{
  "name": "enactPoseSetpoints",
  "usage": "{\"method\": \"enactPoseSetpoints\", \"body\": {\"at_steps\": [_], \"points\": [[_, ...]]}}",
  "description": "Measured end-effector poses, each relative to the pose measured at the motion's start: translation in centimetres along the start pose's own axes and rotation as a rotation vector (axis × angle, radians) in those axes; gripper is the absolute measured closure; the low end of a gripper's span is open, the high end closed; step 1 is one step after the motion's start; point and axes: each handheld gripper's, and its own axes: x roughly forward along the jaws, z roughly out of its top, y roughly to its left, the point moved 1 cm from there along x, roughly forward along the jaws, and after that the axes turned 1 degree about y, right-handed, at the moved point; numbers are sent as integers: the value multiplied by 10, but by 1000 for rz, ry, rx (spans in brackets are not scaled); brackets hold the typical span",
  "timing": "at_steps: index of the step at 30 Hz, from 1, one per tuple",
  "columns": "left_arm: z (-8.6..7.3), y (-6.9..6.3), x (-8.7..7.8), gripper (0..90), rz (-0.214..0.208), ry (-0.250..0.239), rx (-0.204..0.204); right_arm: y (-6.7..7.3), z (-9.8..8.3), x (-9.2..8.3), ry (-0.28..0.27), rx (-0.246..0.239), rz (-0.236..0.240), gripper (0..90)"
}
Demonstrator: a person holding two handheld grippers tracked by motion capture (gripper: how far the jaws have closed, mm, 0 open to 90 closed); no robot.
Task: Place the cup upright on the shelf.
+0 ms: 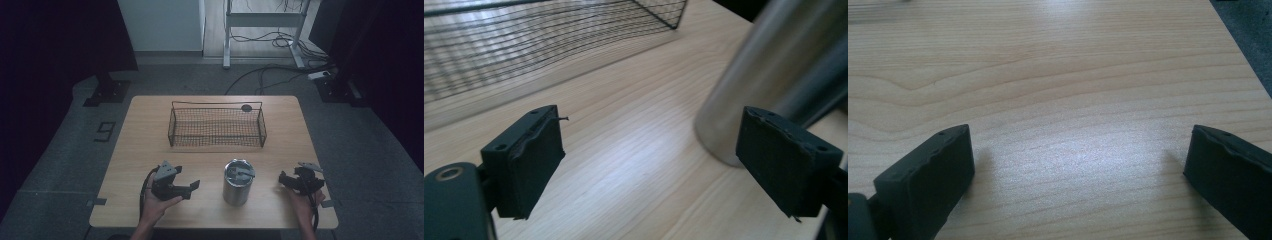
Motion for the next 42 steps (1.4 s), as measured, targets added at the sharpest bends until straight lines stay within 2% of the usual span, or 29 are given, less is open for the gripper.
{"method": "enactPoseSetpoints", "body": {"at_steps": [5, 7, 10, 16, 32, 36, 42], "points": [[6, -12, 5, 104, -20, 1, 11, 0, 0, 0, 0, 3, -1, 0], [9, -20, 12, 90, -36, 11, 20, 0, 0, 0, 0, 3, -3, 0], [12, -26, 18, 86, -35, 30, 29, 0, 0, 0, 0, 5, -4, 0], [16, -35, 24, 73, -56, 47, 47, 0, 0, 0, 1, 8, -5, 0], [17, -57, 42, 52, -110, 70, 70, -1, 0, 0, 0, 16, -12, 0], [16, -62, 42, 19, -169, 66, 79, -1, 0, 0, 1, 16, -12, 0], [17, -68, 50, 17, -160, 75, 84, -1, 0, 0, 1, 17, -13, 0]]}}
